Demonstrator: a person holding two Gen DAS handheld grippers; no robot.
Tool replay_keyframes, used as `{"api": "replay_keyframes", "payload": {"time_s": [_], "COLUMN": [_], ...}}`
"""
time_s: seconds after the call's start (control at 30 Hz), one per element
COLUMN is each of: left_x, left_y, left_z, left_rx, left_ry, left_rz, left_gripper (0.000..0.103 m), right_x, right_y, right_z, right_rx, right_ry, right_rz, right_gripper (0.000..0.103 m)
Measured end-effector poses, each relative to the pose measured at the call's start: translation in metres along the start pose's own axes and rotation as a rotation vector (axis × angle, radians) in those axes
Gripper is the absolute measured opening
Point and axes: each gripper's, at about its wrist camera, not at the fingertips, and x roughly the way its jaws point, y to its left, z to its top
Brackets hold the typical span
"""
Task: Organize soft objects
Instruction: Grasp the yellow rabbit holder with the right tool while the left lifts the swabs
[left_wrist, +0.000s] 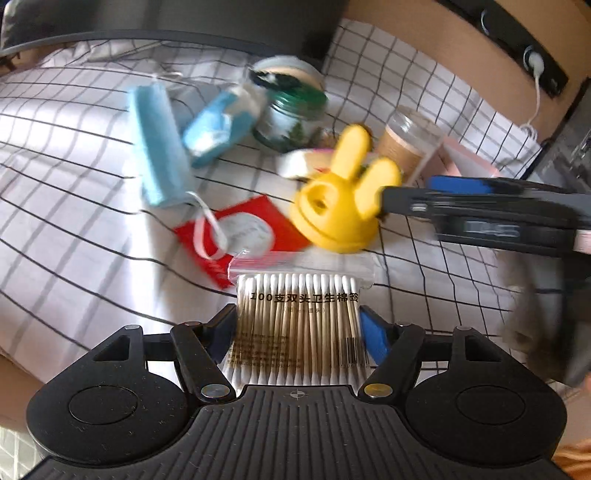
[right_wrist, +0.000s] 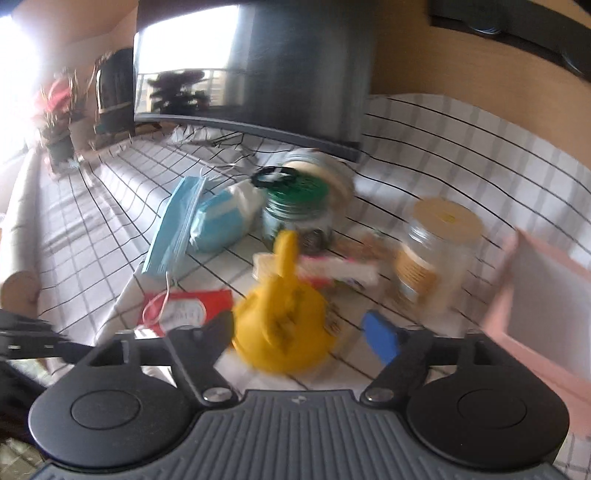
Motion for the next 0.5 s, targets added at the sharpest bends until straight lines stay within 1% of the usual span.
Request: {"api": "replay_keyframes", "payload": {"time_s": [0.07, 0.1, 0.13, 0.17, 0.23, 0.3, 0.43, 0.5], "left_x": [-0.007, -0.009, -0.008, -0.007, -0.004, -0.002, 0.006, 0.014], "left_y": [0.013, 0.02, 0.021, 0.024, 0.023, 0.015, -0.016, -0.039], "left_z": [0.003, 0.007, 0.01, 0.015, 0.021, 0.025, 0.032, 0.034], "left_rx": [0.011, 0.015, 0.018, 0.026, 0.049, 0.078, 0.141, 0.188], "left_ry": [-0.007, -0.01, -0.01, -0.007, 0.001, 0.011, 0.034, 0.051], "left_rz": [-0.02, -0.03, -0.039, -0.054, -0.073, -0.094, -0.172, -0.202], "left_gripper": [0.075, 0.075, 0.075, 0.075, 0.075, 0.075, 0.075, 0.075], "right_x": [0.018, 0.024, 0.029, 0.032, 0.024, 0.005, -0.042, -0.068], "right_y": [0.013, 0.015, 0.016, 0.015, 0.01, 0.003, -0.013, -0.026], "right_z": [0.005, 0.006, 0.008, 0.009, 0.01, 0.013, 0.011, 0.003], "right_rx": [-0.004, 0.007, 0.025, 0.039, 0.068, 0.096, 0.092, 0.091], "right_ry": [0.035, 0.052, 0.072, 0.086, 0.09, 0.081, 0.069, 0.066], "right_rz": [-0.014, -0.017, -0.018, -0.027, -0.033, -0.03, -0.058, -0.079], "right_gripper": [0.051, 0.046, 0.03, 0.019, 0.018, 0.018, 0.018, 0.018]}}
